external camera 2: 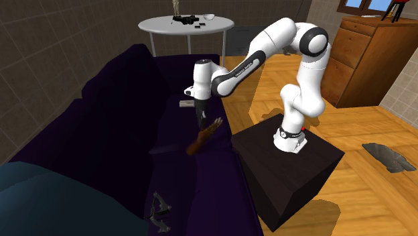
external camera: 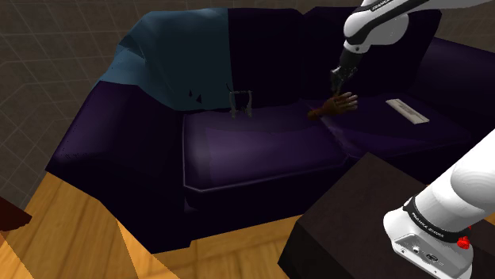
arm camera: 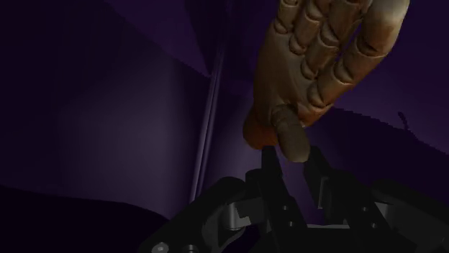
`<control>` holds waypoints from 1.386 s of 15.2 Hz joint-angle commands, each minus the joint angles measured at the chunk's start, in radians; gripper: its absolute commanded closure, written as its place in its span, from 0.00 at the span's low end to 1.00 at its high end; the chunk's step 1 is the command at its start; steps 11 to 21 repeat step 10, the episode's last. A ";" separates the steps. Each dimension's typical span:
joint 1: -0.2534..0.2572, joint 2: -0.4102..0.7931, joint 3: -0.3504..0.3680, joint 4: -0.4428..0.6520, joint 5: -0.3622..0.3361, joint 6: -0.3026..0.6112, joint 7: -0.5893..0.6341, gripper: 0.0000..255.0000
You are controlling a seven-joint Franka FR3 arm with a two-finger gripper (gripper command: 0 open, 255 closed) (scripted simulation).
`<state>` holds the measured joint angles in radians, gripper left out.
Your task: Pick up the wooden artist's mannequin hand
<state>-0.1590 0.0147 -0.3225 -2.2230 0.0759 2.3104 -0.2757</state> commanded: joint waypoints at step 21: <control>0.001 -0.061 0.002 0.064 -0.031 -0.121 0.027 1.00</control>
